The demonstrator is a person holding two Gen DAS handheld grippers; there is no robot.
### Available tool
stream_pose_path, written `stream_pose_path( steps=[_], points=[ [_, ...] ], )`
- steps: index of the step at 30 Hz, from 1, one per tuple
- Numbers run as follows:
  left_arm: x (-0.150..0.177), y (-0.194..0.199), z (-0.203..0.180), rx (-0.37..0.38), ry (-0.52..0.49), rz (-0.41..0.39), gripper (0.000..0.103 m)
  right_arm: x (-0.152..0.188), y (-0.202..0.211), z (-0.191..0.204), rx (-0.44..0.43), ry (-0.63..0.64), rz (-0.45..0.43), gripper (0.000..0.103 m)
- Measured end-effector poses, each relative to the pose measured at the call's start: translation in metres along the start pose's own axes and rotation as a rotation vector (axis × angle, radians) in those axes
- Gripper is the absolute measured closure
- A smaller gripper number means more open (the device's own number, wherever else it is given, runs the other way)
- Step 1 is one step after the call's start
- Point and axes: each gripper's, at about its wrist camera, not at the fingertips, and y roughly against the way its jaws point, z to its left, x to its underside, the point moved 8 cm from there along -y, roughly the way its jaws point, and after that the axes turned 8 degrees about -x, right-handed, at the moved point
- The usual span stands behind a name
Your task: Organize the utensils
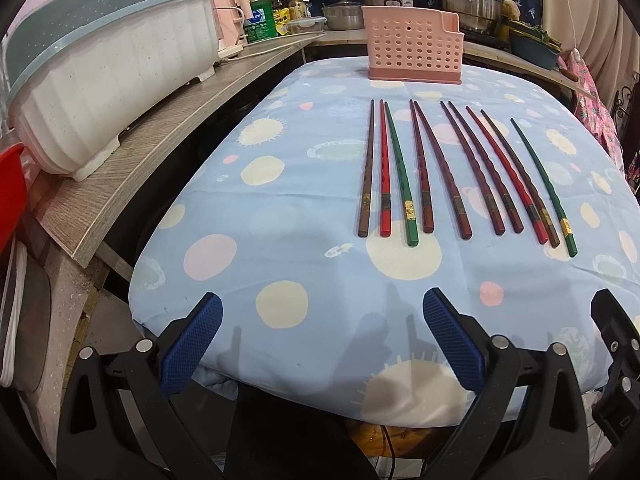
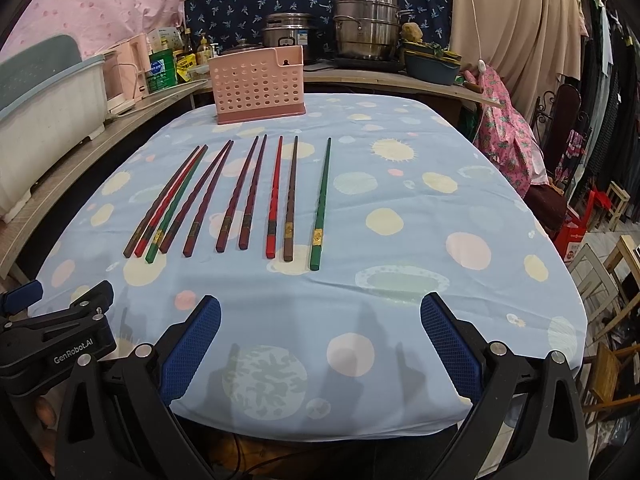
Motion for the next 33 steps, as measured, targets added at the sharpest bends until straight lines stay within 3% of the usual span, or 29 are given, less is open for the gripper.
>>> stream_pose_path(
  steps=[33],
  points=[
    [-0.005, -0.016, 0.001, 0.007, 0.017, 0.028, 0.007, 0.001, -0.009, -0.018, 0.009, -0.034, 0.018, 0.007]
  ],
)
